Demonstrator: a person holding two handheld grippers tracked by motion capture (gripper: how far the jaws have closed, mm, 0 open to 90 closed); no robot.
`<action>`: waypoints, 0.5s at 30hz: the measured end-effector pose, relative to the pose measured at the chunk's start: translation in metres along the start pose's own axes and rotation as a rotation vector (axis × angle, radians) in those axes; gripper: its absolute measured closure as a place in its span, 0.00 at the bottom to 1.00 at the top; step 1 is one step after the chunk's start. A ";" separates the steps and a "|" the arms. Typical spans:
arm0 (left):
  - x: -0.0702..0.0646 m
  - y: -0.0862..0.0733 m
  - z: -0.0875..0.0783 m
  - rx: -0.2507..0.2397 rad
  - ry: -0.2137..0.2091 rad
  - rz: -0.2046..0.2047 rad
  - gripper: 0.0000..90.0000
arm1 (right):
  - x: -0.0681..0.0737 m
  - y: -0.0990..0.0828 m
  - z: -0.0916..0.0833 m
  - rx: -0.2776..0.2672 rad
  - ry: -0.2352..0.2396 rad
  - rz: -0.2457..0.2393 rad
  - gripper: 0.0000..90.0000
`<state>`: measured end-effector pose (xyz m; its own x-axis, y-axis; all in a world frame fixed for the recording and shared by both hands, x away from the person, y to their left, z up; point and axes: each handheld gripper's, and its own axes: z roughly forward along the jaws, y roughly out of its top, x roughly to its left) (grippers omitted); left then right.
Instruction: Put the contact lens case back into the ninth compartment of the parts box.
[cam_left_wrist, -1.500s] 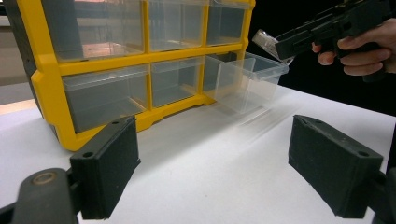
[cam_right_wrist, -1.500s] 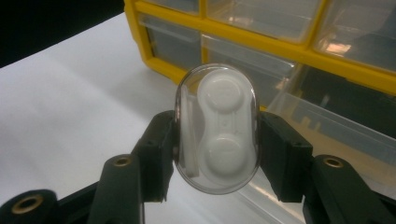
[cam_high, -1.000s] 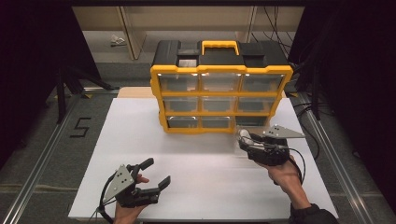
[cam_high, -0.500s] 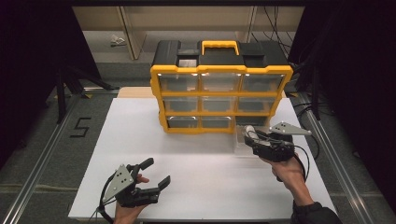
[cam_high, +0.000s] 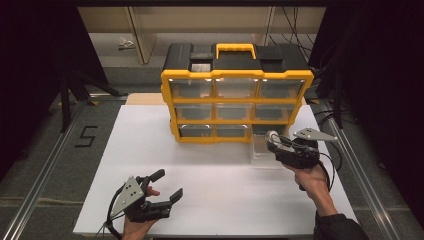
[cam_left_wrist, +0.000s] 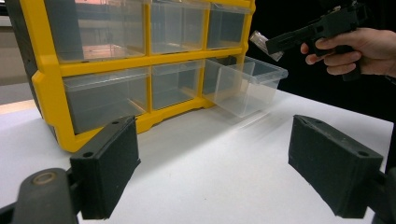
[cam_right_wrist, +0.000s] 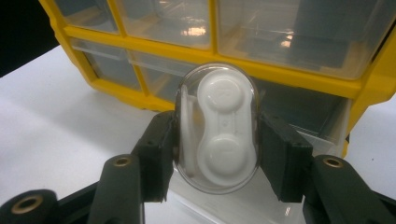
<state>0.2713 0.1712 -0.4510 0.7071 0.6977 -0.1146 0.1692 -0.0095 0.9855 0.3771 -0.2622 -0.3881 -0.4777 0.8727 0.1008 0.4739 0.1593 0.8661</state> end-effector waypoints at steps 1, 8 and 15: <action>0.000 0.000 0.000 0.000 0.000 0.000 0.18 | -0.001 0.000 0.001 0.000 -0.003 0.004 0.55; 0.000 0.000 0.000 0.000 -0.001 0.001 0.18 | -0.004 -0.001 0.007 0.010 -0.012 0.014 0.55; 0.000 0.000 0.000 0.001 0.001 0.000 0.18 | -0.006 -0.001 0.013 0.020 -0.026 0.023 0.55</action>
<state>0.2713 0.1709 -0.4512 0.7066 0.6983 -0.1141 0.1696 -0.0106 0.9855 0.3893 -0.2619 -0.3957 -0.4473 0.8879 0.1072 0.4995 0.1486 0.8535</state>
